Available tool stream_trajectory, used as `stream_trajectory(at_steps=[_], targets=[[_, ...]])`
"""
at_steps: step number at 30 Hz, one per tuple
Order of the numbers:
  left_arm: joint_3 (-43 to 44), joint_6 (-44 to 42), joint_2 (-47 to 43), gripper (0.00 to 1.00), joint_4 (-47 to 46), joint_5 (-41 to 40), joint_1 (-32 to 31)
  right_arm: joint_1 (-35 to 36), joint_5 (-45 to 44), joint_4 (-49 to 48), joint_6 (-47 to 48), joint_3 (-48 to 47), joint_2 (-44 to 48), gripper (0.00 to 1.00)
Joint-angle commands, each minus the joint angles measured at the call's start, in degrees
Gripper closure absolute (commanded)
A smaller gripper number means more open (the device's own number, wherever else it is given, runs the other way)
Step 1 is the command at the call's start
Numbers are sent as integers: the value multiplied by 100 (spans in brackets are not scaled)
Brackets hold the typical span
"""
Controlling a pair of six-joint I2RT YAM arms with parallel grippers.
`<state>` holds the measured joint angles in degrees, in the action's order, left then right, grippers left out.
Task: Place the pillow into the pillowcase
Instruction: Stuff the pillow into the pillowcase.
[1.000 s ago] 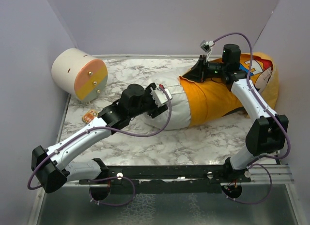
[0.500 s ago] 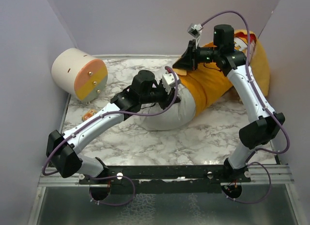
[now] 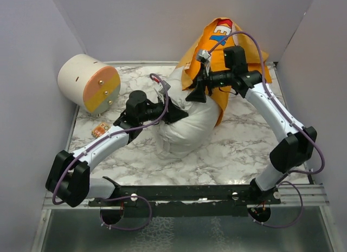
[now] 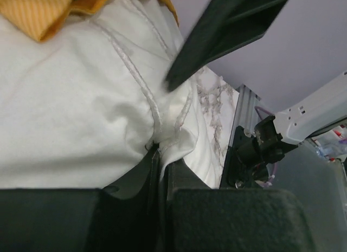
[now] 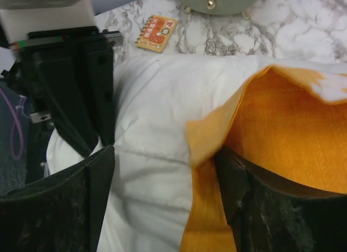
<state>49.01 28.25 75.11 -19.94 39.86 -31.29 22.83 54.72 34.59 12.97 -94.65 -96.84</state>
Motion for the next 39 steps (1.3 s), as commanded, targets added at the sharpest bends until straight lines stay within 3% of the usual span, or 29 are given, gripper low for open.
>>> stream_trajectory(at_steps=[1, 7, 11, 16, 22, 27, 31, 33, 37, 39], targets=[[-535, 554, -86, 100, -446, 204, 217, -223, 325, 371, 600, -33, 1054, 19], [-818, 583, -214, 100, -637, 123, 371, -1163, 706, -24, 931, 1051, 2393, 7], [-841, 588, -226, 100, -755, 246, 395, -1324, 24, 7, 1453, 1968, 2922, 7], [-789, 644, -215, 100, -831, 379, 395, -1318, -932, -875, 1315, 3086, 3120, 8], [-806, 683, -256, 100, -873, 383, 391, -1231, -1945, -1715, 973, 3345, 2716, 13], [-781, 715, -282, 100, -890, 391, 395, -977, -2818, -1960, 946, 3275, 2385, 32], [-687, 622, -280, 100, -796, 374, 395, -973, -2708, -1902, 951, 3072, 2507, 84], [-589, 588, -229, 100, -792, 366, 395, -973, -2063, -1693, 1062, 2905, 2585, 97], [-148, 557, -10, 100, -749, 346, 407, -813, 232, -590, 1732, 2083, 2451, 99], [289, 551, 161, 100, -739, 307, 446, -532, 936, -150, 1916, 1361, 2215, 99]])
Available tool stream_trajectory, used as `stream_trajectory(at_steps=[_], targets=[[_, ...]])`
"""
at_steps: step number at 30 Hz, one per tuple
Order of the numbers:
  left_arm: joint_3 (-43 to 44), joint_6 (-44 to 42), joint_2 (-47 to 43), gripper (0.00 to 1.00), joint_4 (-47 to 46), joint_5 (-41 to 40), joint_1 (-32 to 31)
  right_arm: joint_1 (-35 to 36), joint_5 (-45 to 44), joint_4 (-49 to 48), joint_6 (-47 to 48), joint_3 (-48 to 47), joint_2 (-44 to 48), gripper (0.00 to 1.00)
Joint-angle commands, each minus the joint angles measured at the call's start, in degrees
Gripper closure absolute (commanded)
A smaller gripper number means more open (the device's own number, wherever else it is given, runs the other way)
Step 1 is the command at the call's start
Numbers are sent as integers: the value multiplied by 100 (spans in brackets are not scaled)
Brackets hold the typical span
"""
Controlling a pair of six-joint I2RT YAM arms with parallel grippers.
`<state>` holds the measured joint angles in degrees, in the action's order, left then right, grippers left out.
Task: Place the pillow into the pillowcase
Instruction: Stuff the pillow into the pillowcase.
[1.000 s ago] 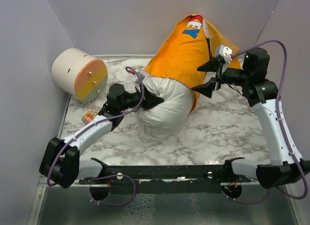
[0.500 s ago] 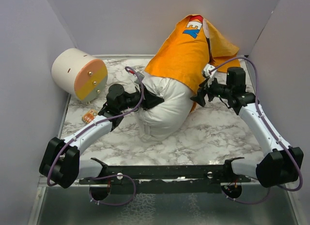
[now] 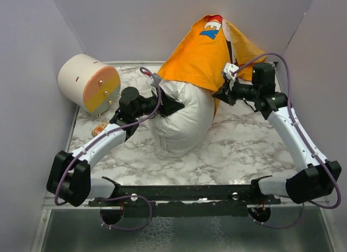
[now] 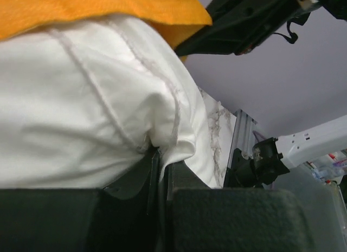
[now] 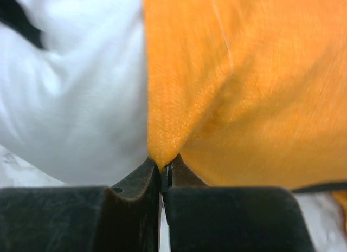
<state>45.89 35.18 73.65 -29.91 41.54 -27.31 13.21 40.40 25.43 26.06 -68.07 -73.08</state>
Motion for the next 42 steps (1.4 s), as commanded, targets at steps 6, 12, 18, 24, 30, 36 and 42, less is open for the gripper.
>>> stream_trajectory(at_steps=[6, 12, 18, 24, 30, 36, 42], targets=[[1750, 70, 898, 100, 336, -292, 179, 1653, 3035, 2864, 1615, -3926, -1499, 100], [1031, 527, 1064, 100, -308, -789, 182, 1503, 1472, 1040, 159, -1788, -964, 100], [601, 228, 1639, 100, 11, -785, 197, 592, 1508, 550, -344, -765, -526, 100], [546, 238, 1620, 47, 753, -1429, 498, 390, 1687, 385, -326, -213, -84, 52], [98, -131, 27, 1, 1338, -2345, 778, -381, 3006, 334, -373, -35, 613, 7], [-392, -241, -1533, 2, 2022, -2262, 1031, -1078, 2850, 294, -374, 372, 1070, 6], [-956, 261, -2644, 5, 2460, -1369, 1041, -1093, 1676, 619, 15, 755, 1304, 6]])
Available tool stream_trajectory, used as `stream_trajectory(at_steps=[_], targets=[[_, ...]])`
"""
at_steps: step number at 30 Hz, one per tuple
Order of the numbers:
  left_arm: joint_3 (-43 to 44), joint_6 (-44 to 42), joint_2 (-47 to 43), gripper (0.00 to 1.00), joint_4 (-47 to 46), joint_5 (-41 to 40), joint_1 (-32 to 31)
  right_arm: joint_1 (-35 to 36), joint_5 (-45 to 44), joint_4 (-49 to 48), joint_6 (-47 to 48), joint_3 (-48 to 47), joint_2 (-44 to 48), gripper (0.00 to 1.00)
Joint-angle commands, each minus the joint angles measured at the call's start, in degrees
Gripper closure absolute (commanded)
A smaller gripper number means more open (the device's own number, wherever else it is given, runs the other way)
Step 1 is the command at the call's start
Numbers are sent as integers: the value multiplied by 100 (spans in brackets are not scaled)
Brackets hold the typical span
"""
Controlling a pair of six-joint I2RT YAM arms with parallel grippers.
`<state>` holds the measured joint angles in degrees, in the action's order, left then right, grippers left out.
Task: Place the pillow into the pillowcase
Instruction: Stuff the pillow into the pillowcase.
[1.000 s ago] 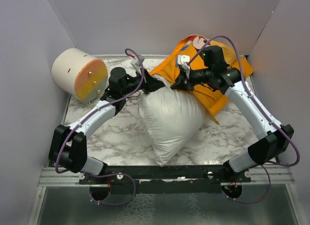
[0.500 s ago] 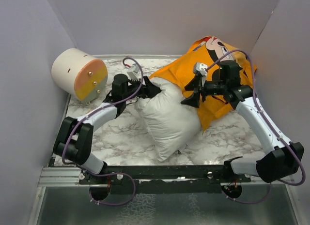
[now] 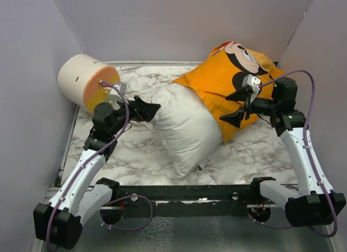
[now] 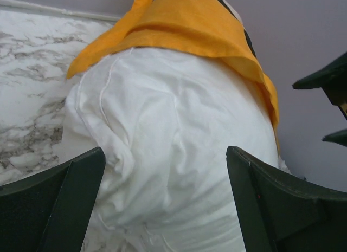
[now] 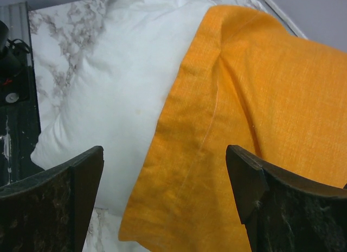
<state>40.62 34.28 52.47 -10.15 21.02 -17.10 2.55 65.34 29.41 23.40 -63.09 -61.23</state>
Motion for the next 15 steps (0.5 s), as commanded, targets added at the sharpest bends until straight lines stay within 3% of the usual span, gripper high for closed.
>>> stream_trajectory(at_steps=[1, 6, 8, 15], targets=[[-559, 515, -668, 5, 490, 862, 17, -26, -982, 301, 347, 307, 132, 6], [-1154, 1377, -1204, 6, 408, 1186, -54, -18, -1464, 434, 454, 586, 148, 9], [-1243, 1510, -1198, 6, 435, 963, -320, -17, -1543, 366, 403, 675, 106, 10], [-726, 1168, -92, 4, 555, -1280, -2879, 114, -1607, 263, 302, 626, -173, 16]])
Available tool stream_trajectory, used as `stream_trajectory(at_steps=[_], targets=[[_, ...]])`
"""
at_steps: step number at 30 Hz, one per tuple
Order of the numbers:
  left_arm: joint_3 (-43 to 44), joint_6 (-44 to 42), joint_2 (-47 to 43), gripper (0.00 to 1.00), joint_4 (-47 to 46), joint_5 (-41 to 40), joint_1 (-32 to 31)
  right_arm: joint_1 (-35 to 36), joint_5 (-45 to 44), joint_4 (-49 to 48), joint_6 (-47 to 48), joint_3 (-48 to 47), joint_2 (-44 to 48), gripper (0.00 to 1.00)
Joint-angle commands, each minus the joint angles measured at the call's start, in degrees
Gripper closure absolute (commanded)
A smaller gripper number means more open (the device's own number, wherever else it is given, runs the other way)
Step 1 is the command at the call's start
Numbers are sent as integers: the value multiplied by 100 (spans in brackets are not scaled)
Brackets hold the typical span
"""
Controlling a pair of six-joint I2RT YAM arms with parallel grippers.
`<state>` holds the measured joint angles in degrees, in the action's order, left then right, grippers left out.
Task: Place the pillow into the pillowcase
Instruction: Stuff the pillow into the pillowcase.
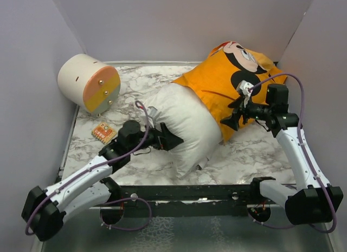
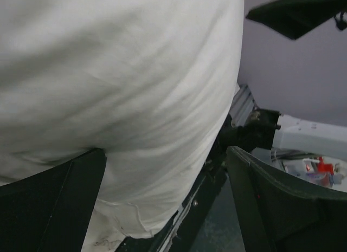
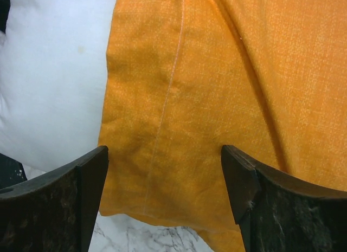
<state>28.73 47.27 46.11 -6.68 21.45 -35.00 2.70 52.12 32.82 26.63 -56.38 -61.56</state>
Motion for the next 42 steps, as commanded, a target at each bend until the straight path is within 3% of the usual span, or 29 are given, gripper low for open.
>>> stream_trajectory(at_steps=[1, 7, 10, 13, 15, 18, 22, 25, 28, 30, 31, 35, 37, 39, 42], targets=[[561, -204, 605, 4, 304, -1572, -1210, 124, -324, -89, -25, -48, -157, 18], [450, -204, 275, 2, 369, -2445, -1281, 256, -444, -241, -105, 103, -233, 34], [372, -164, 464, 2, 8, -2295, -1276, 324, -381, -228, -130, 33, -346, 57], [379, -180, 927, 9, -472, -2092, -1279, 341, 15, -26, -136, -255, -529, 90], [430, -209, 1237, 18, -844, -1993, -1271, 352, 472, 226, -114, -562, -669, 99], [785, -473, 1765, 29, -1203, -1823, -1258, 520, 1184, 715, -45, -1302, -999, 100], [1575, -872, 2490, 60, -1403, -1443, -1083, 1245, 1559, 1430, -22, -2745, -1762, 100], [1977, -951, 2902, 75, -1641, -1131, -844, 1763, 1896, 1729, -33, -3466, -2191, 100], [2178, -863, 3225, 84, -1964, -810, -573, 2020, 1824, 1739, 20, -3679, -2283, 100], [2230, -856, 3306, 85, -1988, -694, -437, 2002, 1123, 1687, 67, -3607, -2145, 99], [2177, -833, 3301, 85, -2043, -673, -400, 1950, 540, 1588, -2, -3468, -1988, 95], [1727, -672, 3266, 86, -2430, -502, -324, 1232, -823, 571, -460, -2308, -1022, 39], [1611, -629, 3300, 86, -2561, -385, -314, 963, -1688, 230, -459, -1794, -677, 20], [1534, -551, 3354, 86, -2708, -268, -314, 823, -2566, -143, -398, -1307, -483, 8], [1495, -467, 3461, 88, -2870, -102, -314, 811, -3169, -376, -320, -909, -489, 5]])
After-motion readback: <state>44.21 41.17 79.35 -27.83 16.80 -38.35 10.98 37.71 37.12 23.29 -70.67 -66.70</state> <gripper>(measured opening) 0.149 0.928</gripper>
